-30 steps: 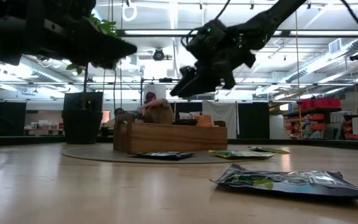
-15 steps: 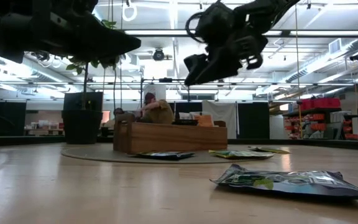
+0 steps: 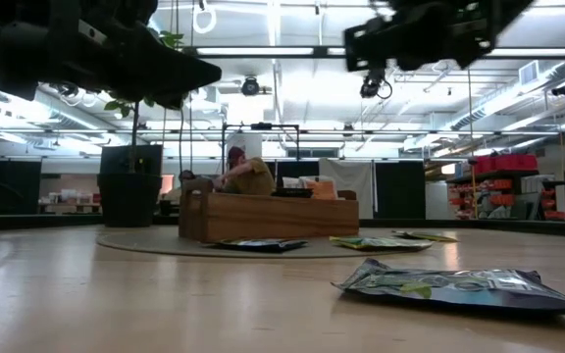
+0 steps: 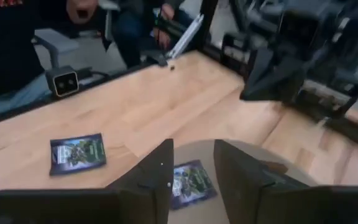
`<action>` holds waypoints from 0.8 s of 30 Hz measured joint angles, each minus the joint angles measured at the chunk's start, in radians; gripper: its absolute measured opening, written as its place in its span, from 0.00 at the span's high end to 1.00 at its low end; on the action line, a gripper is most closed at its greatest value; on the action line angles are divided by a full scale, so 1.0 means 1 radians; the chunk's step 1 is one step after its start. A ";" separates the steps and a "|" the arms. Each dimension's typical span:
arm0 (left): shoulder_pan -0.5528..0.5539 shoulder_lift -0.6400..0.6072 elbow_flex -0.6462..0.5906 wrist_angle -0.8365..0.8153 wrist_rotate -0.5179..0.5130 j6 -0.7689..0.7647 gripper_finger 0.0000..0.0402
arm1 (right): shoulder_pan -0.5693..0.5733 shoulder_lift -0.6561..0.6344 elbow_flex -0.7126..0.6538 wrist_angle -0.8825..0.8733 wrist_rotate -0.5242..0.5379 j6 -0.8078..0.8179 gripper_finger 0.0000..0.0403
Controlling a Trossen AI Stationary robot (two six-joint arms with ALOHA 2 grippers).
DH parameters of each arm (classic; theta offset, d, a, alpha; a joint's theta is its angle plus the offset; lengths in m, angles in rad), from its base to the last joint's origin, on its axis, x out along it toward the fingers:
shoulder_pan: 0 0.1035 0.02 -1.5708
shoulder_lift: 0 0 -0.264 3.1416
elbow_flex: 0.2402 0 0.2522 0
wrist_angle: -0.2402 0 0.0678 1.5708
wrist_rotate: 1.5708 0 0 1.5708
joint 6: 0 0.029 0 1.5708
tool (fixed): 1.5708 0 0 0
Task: Pick & Place Tea
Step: Put the purple tea bag into the middle section of the wooden organizer
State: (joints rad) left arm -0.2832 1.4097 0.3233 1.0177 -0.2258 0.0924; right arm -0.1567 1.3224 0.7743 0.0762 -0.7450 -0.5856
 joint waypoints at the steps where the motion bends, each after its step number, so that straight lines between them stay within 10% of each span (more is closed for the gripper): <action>1: 0.000 0.000 0.000 0.000 0.000 0.002 0.98 | 0.005 -0.034 -0.043 0.059 0.012 0.023 0.70; 12: -0.012 0.044 0.165 -0.329 -0.025 0.041 0.98 | 0.058 -0.275 -0.373 0.340 0.217 0.204 0.71; 24: -0.035 0.239 0.415 -0.730 0.025 0.083 0.87 | 0.063 -0.273 -0.445 0.357 0.232 0.280 0.71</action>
State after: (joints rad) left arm -0.3187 1.6488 0.7379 0.2882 -0.2009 0.1754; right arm -0.0937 1.0496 0.3294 0.4331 -0.5132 -0.3058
